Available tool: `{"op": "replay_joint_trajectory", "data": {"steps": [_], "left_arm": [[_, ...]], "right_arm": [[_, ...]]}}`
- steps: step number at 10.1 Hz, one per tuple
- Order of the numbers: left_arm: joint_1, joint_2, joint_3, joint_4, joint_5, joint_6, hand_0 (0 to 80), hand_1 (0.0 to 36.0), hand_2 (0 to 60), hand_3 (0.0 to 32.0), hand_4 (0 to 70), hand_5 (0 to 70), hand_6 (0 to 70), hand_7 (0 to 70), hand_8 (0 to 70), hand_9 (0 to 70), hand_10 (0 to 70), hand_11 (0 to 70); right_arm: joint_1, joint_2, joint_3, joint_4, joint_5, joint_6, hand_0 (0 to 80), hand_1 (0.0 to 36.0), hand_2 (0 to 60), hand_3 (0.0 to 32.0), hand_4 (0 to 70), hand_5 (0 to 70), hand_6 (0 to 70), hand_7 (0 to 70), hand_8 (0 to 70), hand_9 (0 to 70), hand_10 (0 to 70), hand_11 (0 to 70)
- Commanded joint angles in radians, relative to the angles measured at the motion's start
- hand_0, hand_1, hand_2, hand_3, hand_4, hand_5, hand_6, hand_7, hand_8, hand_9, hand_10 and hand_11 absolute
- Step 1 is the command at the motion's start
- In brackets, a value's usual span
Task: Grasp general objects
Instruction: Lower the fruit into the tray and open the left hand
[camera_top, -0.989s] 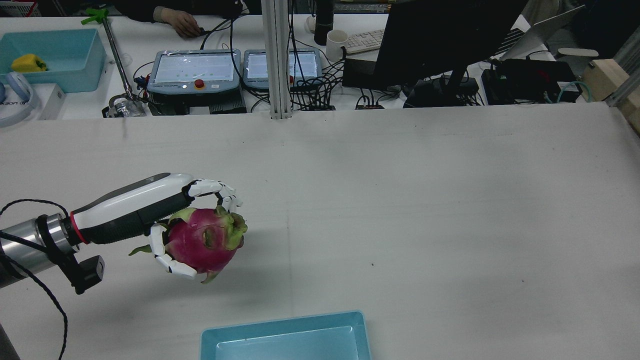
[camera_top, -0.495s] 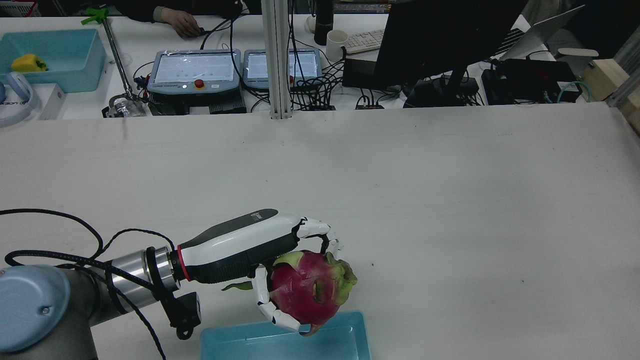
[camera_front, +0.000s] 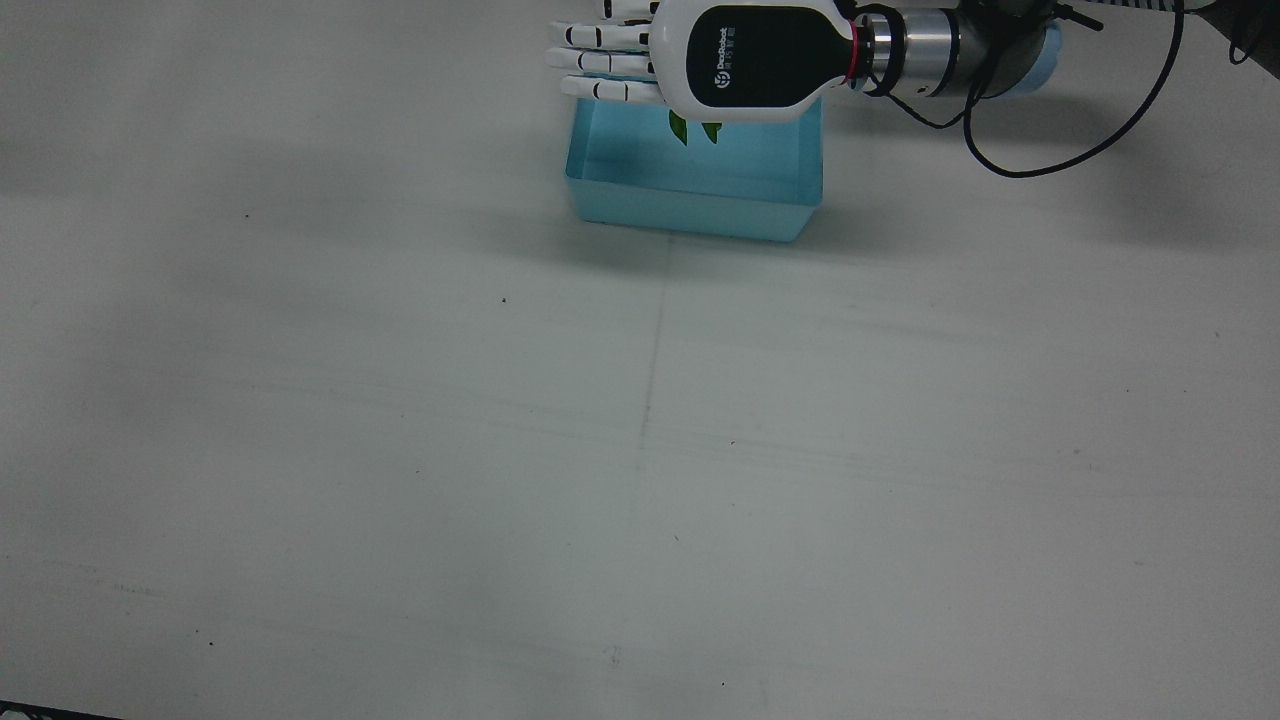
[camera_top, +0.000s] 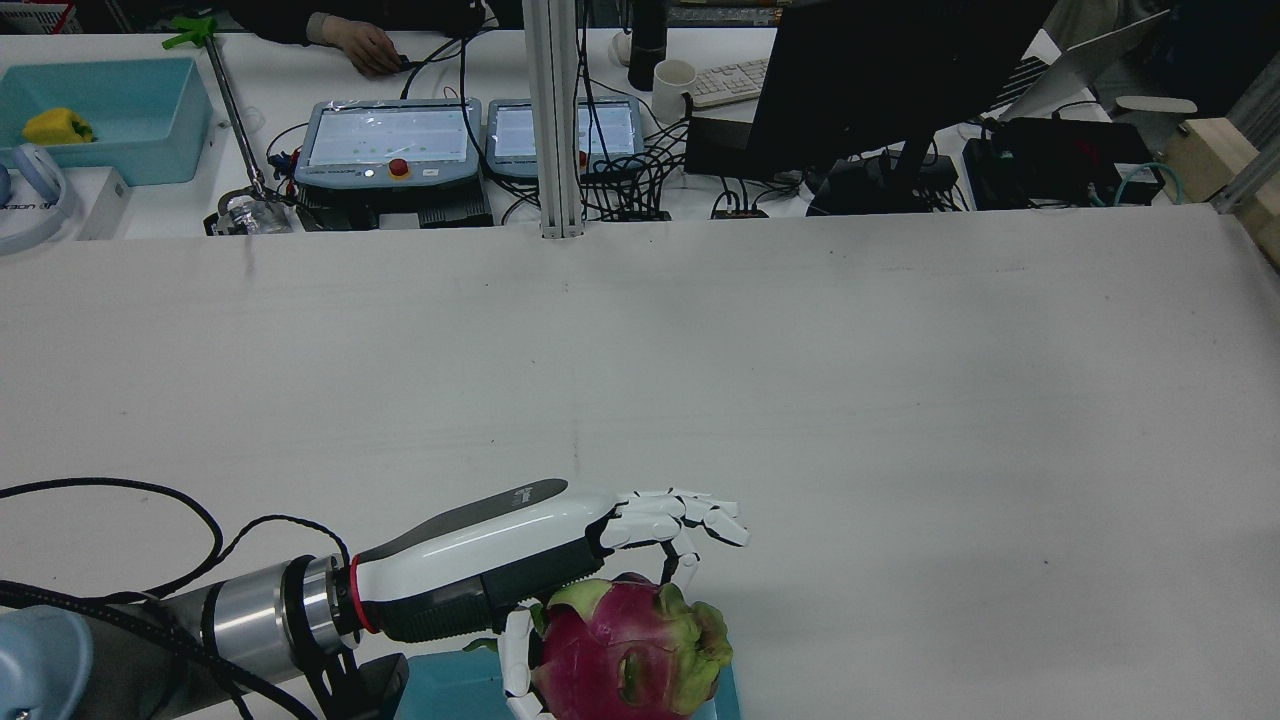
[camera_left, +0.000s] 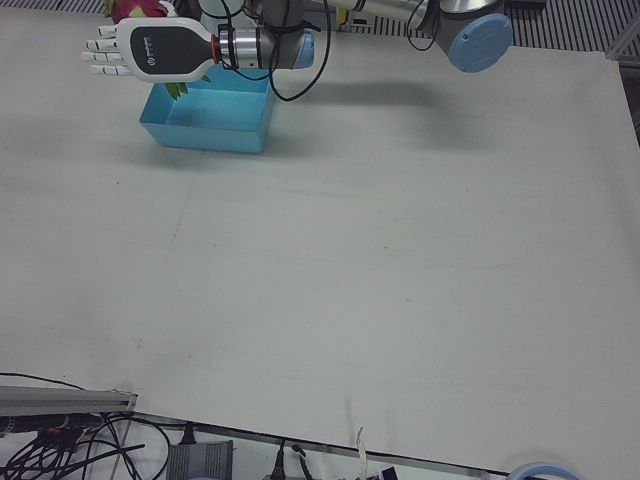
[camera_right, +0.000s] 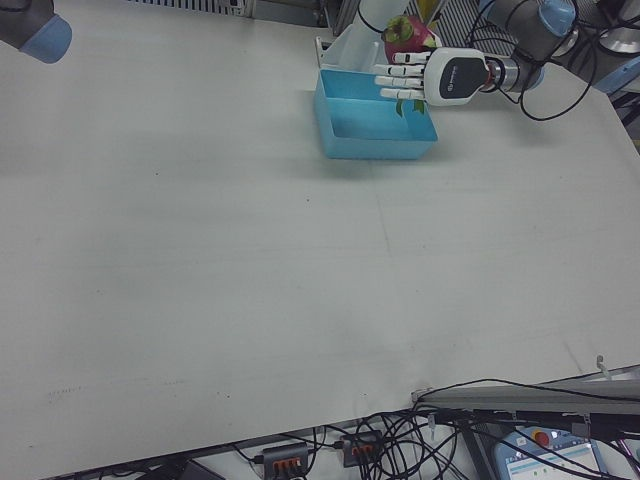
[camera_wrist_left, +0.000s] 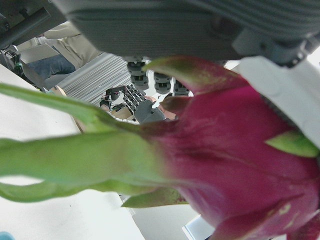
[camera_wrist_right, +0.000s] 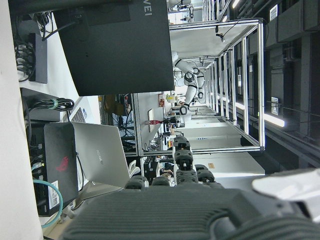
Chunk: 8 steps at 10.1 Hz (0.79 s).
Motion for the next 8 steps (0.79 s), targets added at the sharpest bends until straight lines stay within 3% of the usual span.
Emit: {"op": "replay_joint_trajectory", "data": {"steps": [1,2,3,5,8], "left_arm": [[0.000,0.135,-0.098,-0.104,-0.010,-0.006,40.6,0.0,0.0,29.8,12.4,45.6,4.2,26.2,14.4,6.6,8.0,11.1],[0.000,0.137,-0.114,-0.100,-0.011,-0.003,40.7,0.0,0.0,32.0,9.3,38.6,4.6,28.8,14.7,7.5,8.0,11.2],[0.000,0.143,-0.125,-0.097,-0.011,-0.003,41.2,0.0,0.0,32.0,6.6,33.5,4.2,28.3,14.3,6.9,7.9,11.2],[0.000,0.144,-0.131,-0.091,-0.013,0.004,43.6,0.0,0.0,32.0,0.7,21.2,0.7,18.4,13.0,3.1,7.9,11.5],[0.000,0.144,-0.128,-0.091,-0.013,0.005,42.5,0.0,0.0,32.0,0.0,17.3,0.0,9.0,12.4,0.4,6.9,10.1]], "right_arm": [[0.000,0.000,0.001,0.000,0.000,0.000,0.0,0.0,0.0,0.0,0.0,0.0,0.0,0.0,0.0,0.0,0.0,0.0],[0.000,0.000,0.001,0.000,0.000,0.000,0.0,0.0,0.0,0.0,0.0,0.0,0.0,0.0,0.0,0.0,0.0,0.0],[0.000,0.000,0.000,0.000,0.000,0.000,0.0,0.0,0.0,0.0,0.0,0.0,0.0,0.0,0.0,0.0,0.0,0.0],[0.000,0.000,0.001,0.000,0.000,0.000,0.0,0.0,0.0,0.0,0.0,0.0,0.0,0.0,0.0,0.0,0.0,0.0],[0.000,0.000,0.001,0.000,0.001,0.000,0.0,0.0,0.0,0.0,0.0,0.0,0.0,0.0,0.0,0.0,0.0,0.0]]}}
